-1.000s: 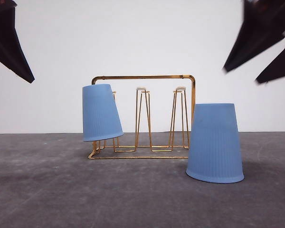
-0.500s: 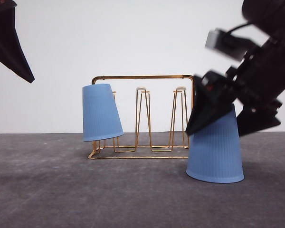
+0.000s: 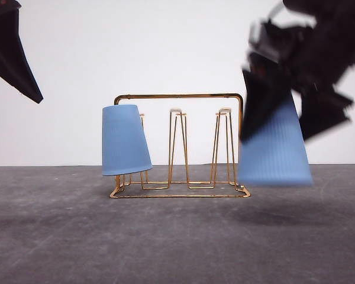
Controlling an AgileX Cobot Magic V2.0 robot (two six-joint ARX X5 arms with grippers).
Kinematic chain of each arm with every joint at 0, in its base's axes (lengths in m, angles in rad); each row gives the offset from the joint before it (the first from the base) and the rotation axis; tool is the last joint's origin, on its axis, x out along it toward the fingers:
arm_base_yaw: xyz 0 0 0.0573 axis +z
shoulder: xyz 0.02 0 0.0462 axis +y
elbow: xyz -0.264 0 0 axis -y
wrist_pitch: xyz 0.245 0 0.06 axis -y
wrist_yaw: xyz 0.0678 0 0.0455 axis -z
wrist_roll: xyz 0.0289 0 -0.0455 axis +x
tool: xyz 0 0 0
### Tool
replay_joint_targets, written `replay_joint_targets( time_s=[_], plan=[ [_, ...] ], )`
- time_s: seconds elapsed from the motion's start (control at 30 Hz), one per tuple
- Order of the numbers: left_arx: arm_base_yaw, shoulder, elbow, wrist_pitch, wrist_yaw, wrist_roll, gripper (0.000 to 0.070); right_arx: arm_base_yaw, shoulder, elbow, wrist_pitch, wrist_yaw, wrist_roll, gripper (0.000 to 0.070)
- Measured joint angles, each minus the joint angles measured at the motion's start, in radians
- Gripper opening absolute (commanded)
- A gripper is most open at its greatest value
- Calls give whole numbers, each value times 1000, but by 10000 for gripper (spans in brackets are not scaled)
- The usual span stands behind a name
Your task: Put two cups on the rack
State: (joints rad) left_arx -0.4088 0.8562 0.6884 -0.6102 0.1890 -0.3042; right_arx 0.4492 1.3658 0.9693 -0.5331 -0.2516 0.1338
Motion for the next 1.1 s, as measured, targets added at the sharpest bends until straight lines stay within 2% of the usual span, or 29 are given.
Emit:
replay_joint_targets(
  time_s=[0.13, 0.3, 0.5, 0.8, 0.93, 1.1],
  plan=[
    [0, 0, 0, 0, 0, 0, 458, 0, 0, 146, -50, 5, 1, 359],
    [0, 0, 0, 0, -1, 0, 458, 0, 0, 277, 7, 94, -7, 359],
    [0, 0, 0, 0, -6, 0, 458, -14, 42, 302, 109, 121, -14, 360],
    [0, 0, 0, 0, -6, 0, 458, -19, 249, 302, 180, 142, -34, 367],
    [0, 0, 0, 0, -6, 0, 458, -19, 335, 302, 187, 144, -38, 511],
    [0, 0, 0, 0, -6, 0, 458, -19, 390, 301, 184, 144, -40, 583]
  ],
)
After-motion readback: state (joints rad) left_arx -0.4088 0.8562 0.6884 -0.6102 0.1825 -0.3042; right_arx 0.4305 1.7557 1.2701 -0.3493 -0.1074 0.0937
